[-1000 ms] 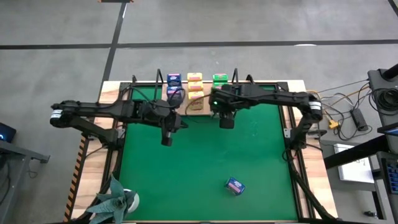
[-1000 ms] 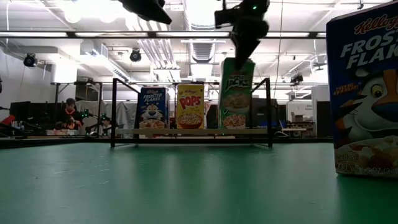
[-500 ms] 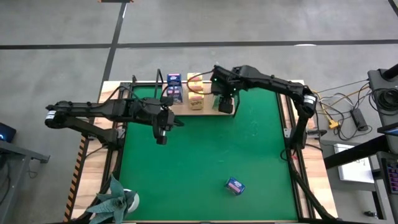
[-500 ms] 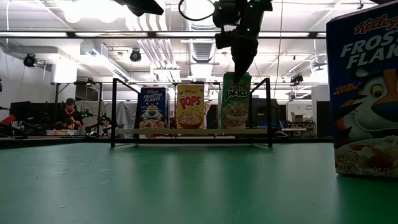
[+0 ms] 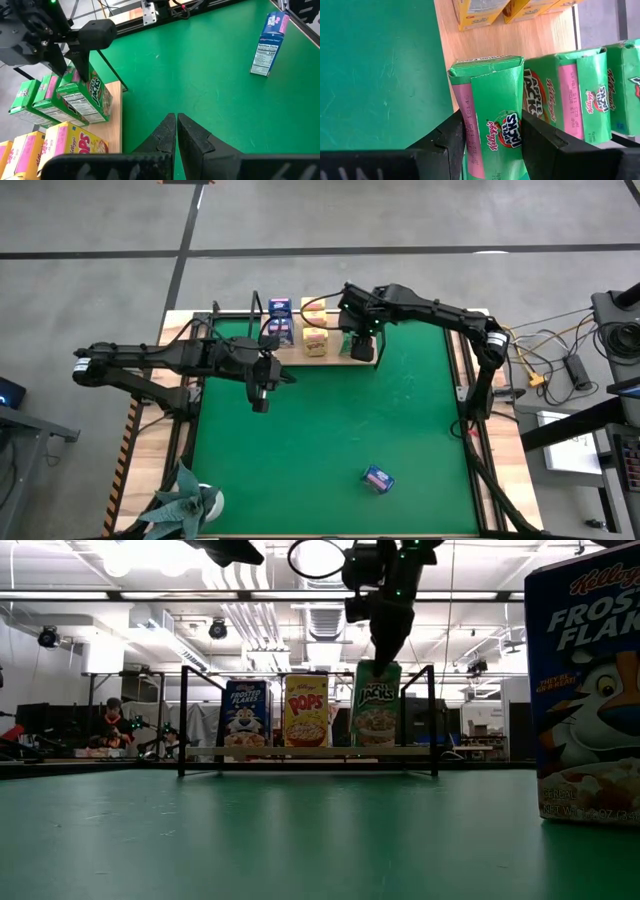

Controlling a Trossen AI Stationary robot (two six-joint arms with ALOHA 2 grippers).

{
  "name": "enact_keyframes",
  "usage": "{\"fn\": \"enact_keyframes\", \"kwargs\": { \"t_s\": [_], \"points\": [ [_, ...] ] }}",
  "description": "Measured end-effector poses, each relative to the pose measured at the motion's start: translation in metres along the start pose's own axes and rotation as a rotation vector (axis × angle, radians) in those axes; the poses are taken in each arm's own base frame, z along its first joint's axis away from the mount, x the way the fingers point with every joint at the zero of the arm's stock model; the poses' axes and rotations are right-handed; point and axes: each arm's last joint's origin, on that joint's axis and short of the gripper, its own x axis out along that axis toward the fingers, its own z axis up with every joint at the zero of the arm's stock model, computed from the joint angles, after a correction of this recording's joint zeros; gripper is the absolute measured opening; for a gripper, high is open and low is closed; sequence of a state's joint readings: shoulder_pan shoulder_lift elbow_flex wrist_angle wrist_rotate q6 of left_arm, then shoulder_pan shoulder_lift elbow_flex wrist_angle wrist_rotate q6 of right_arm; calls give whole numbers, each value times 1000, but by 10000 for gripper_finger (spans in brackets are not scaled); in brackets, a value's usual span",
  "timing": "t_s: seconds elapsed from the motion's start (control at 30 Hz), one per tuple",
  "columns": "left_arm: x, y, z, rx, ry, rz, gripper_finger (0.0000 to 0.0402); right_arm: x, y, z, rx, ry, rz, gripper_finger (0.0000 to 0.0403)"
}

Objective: Stack cereal on shelf
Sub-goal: Put the green cereal box on the shelf aligned with the other green cereal boxes

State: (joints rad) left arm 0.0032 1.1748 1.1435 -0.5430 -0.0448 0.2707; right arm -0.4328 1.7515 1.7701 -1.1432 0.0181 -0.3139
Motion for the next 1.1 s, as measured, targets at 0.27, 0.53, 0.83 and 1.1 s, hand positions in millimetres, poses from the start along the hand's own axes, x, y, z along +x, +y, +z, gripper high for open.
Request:
{"fn": "enact_keyframes", "kwargs": {
  "t_s": [0.27,0.53,0.83,1.1],
  "points": [
    [0,0,0,0,0,0,0,5,1,-2,-1,18,-3,148],
    [0,0,0,-5,0,0,0,5,0,-1,4,5,-7,156],
    [0,0,0,-7,0,0,0,5,-2,-1,-6,13,-60,212],
    [0,0,0,-7,1,0,0,3,-1,-2,-11,12,-61,234]
  ]
}}
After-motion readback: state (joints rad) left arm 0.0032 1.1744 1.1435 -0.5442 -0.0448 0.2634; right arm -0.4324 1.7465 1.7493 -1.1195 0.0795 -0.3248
